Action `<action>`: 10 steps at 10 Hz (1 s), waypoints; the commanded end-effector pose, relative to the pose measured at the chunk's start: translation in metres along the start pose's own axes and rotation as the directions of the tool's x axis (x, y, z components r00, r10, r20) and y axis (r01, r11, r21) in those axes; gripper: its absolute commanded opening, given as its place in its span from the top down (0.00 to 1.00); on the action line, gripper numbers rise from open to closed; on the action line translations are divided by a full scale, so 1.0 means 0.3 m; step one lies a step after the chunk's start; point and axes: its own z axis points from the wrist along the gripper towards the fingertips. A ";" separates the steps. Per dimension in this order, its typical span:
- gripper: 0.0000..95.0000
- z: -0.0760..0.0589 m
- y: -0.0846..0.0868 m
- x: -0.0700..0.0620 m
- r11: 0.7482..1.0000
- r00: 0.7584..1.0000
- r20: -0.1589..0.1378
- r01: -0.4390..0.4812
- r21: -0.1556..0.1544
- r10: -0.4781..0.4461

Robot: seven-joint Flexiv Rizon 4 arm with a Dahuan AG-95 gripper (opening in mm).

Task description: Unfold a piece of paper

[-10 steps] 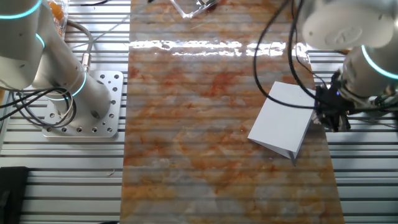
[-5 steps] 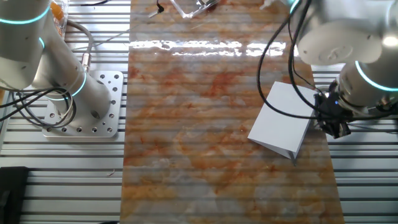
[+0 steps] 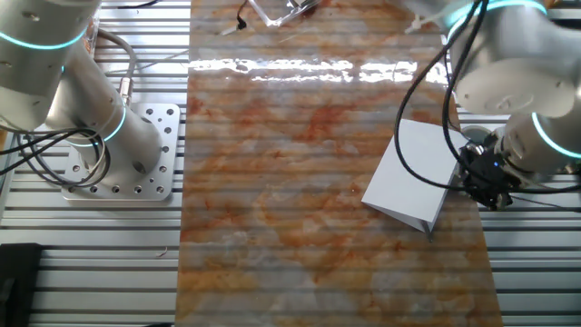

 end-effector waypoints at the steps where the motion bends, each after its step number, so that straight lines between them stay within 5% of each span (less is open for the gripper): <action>1: 1.00 0.015 0.014 -0.006 0.994 0.999 -0.033 0.020 -0.103 -0.024; 4: 1.00 0.018 0.019 -0.010 0.988 0.996 -0.061 0.048 -0.147 -0.058; 6: 1.00 0.020 0.025 -0.011 0.974 0.992 -0.078 0.078 -0.211 -0.096; 10: 1.00 0.021 0.058 0.015 0.970 0.990 -0.102 0.076 -0.230 -0.102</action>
